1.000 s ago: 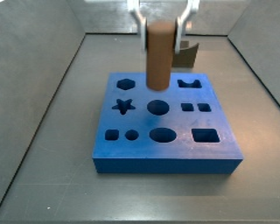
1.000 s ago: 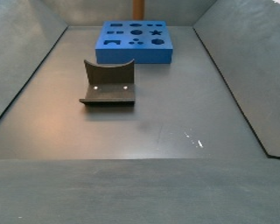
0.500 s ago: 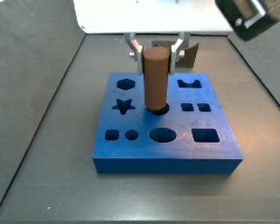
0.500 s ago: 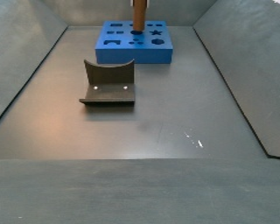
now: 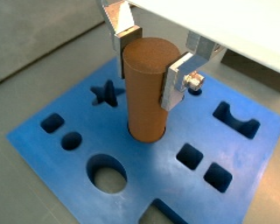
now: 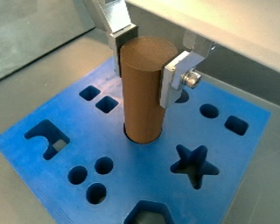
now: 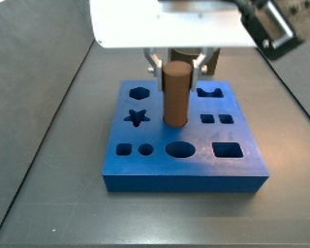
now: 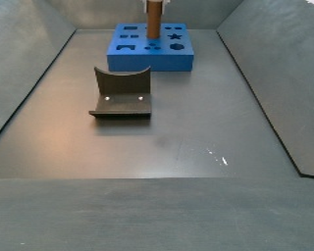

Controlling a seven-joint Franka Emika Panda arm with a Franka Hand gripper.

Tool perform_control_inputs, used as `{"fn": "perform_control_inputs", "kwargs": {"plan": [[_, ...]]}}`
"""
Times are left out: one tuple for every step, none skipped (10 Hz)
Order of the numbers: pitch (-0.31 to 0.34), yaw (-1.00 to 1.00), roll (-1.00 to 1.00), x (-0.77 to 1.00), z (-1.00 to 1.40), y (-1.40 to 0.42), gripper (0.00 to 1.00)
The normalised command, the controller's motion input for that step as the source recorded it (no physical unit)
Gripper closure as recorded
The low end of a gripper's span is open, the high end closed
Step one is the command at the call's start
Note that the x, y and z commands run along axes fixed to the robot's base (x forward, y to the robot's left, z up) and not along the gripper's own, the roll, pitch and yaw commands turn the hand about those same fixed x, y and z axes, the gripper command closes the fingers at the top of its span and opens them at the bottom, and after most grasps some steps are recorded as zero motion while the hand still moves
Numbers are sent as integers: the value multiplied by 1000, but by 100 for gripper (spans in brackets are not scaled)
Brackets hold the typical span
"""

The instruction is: Insert the round object.

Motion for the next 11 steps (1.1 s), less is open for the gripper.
{"fn": "perform_control_inputs", "kwargs": {"plan": [[0, -46, 19, 214, -340, 0, 100], [0, -46, 30, 100, -351, 0, 100], [-19, -46, 37, 51, -357, 0, 100], [-36, -46, 37, 26, -351, 0, 100], [-39, -17, 9, 49, -380, 0, 100], [-96, 0, 31, 0, -351, 0, 100], [-117, 0, 51, -6, -303, 0, 100], [-113, 0, 67, -37, -260, 0, 100], [-107, 0, 36, -80, -180, 0, 100], [-47, 0, -13, 0, -51, 0, 100], [0, 0, 0, 0, 0, 0, 100]]}}
